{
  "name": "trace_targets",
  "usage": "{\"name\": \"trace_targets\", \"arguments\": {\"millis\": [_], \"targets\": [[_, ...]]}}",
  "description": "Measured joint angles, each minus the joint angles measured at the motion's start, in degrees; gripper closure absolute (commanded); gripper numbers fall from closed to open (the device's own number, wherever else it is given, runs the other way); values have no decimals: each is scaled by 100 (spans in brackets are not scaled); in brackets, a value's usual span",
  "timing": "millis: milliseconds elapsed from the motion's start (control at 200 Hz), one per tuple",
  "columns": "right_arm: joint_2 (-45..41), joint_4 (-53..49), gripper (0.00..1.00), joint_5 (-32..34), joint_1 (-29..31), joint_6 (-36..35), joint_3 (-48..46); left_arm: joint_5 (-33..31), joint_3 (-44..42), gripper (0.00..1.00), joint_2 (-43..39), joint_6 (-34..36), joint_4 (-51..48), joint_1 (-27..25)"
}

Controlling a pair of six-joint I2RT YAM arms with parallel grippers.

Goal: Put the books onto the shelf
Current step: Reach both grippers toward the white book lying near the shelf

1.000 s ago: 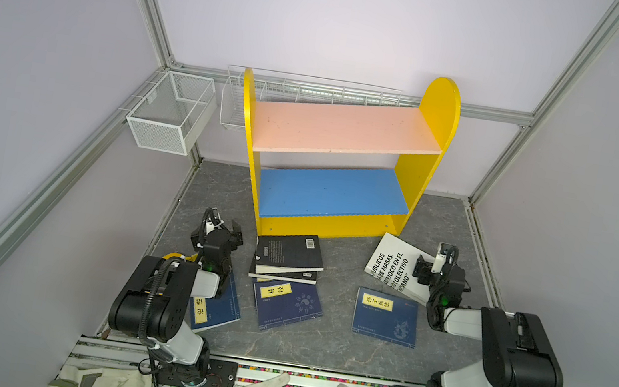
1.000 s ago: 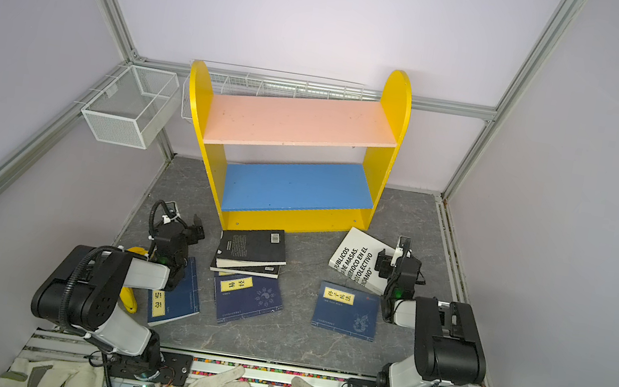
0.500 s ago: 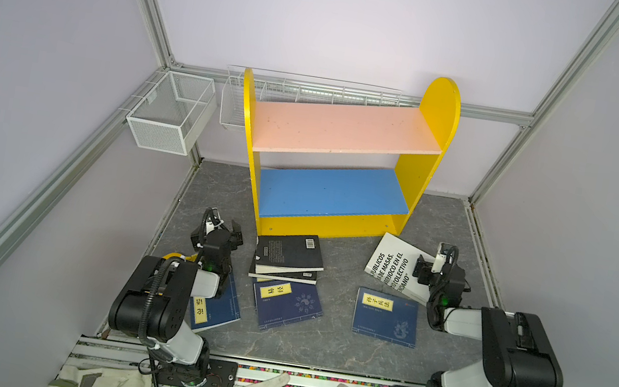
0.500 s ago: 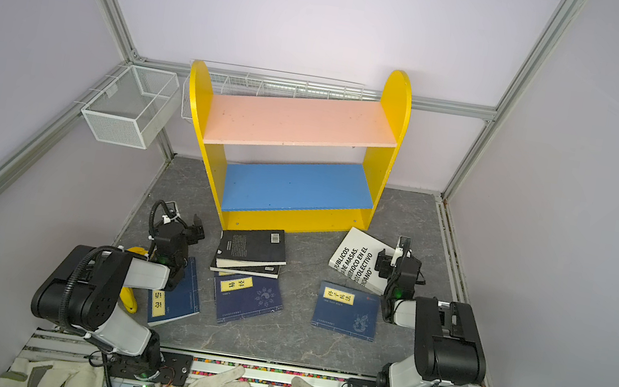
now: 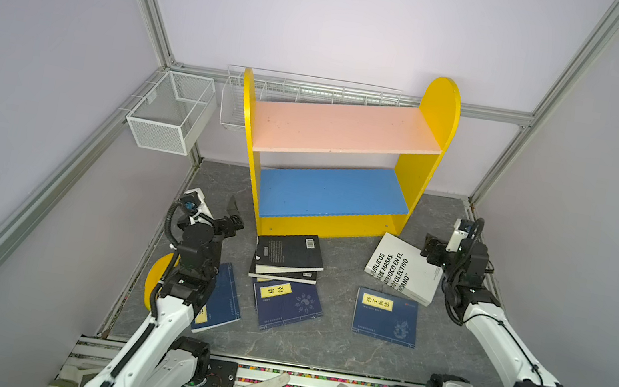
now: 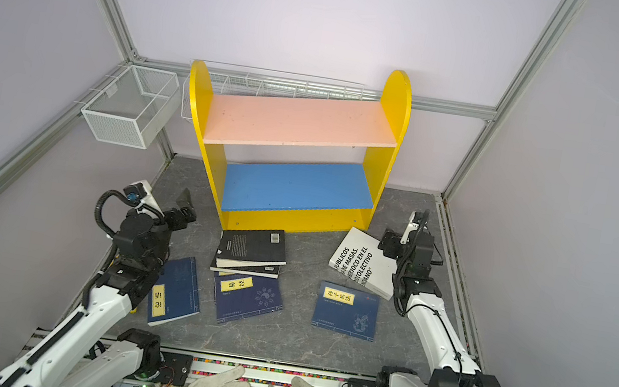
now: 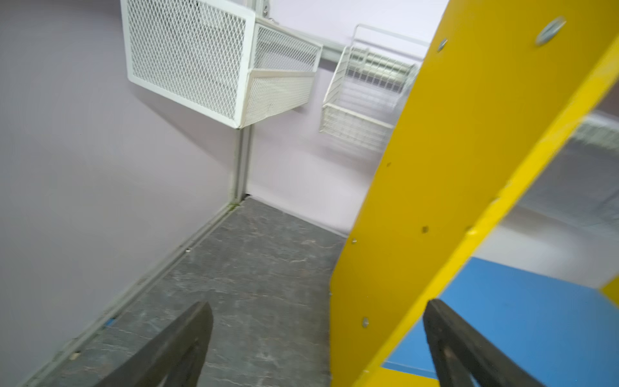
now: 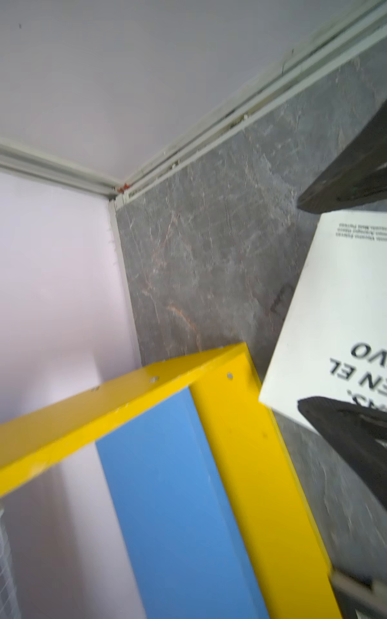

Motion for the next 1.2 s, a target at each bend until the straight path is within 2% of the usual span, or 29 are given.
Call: {"name": "trace_targets", "arguments": {"millis": [65, 150, 290, 480, 710, 930, 1185, 1205], "targets": [[-315, -632, 12, -417, 223, 282, 107, 450, 31, 1, -433, -579, -560, -116], [-776, -1322, 12, -876, 671, 610, 26, 999, 28, 1, -610, -1300, -1119, -372], [-1574, -2238, 12, -1311, 1488, 1104, -129, 1602, 4, 1, -490, -2323, -1690, -1314], [-2304, -2581, 12, -1526, 2225, 1856, -525, 1403, -35, 1, -251, -3167, -1659, -3174], [-2326, -2645, 12, -1220, 3348, 2938, -1185, 981, -223, 1, 570, -3915, -1071, -4457], [-2026, -2507, 12, -490, 4371, 3864, -1408, 745, -212, 1, 1491, -4380, -549, -5001], [-1956, -2524, 11, 63, 4498, 4057, -1176, 721, -212, 0, 1814, -4415, 479, -5097], [-1947, -2531, 11, 101, 4498, 4059, -1154, 726, -212, 4, 1827, -4409, 564, -5095]]}}
